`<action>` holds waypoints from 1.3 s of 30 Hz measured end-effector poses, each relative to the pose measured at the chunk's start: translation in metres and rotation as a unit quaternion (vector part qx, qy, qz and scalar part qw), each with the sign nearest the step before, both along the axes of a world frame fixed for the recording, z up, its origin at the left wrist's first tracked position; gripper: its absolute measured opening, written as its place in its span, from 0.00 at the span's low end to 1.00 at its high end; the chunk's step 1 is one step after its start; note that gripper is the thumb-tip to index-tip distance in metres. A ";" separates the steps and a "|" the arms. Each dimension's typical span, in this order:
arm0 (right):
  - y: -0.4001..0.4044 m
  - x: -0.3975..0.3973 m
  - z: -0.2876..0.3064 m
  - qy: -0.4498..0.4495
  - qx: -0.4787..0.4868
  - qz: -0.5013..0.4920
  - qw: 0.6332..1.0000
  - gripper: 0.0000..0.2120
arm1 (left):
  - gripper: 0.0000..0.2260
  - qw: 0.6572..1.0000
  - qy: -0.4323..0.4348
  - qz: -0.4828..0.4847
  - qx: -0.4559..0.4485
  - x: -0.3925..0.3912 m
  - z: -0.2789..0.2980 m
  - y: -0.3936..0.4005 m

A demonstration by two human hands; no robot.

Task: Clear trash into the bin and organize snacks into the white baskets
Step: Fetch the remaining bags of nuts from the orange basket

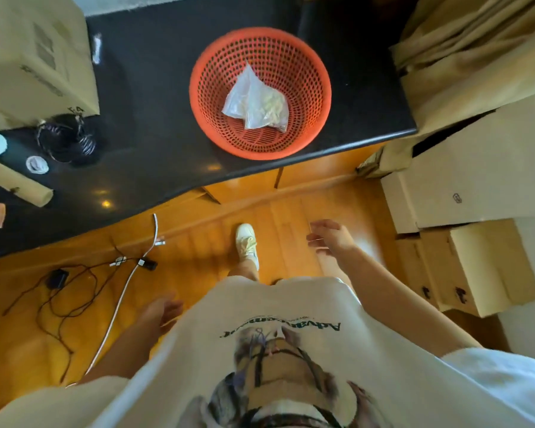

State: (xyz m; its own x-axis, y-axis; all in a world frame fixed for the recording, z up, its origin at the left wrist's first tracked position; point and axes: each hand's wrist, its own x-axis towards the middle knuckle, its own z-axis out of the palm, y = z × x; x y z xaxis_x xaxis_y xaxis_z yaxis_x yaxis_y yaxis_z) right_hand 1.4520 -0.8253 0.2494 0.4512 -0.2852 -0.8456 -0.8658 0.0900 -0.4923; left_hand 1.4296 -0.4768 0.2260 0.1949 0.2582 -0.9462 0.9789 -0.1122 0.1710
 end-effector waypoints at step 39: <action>-0.069 0.354 -0.118 -0.181 -0.167 0.476 0.844 0.35 | 0.20 0.849 -0.389 -0.349 0.072 0.367 -0.108 -0.239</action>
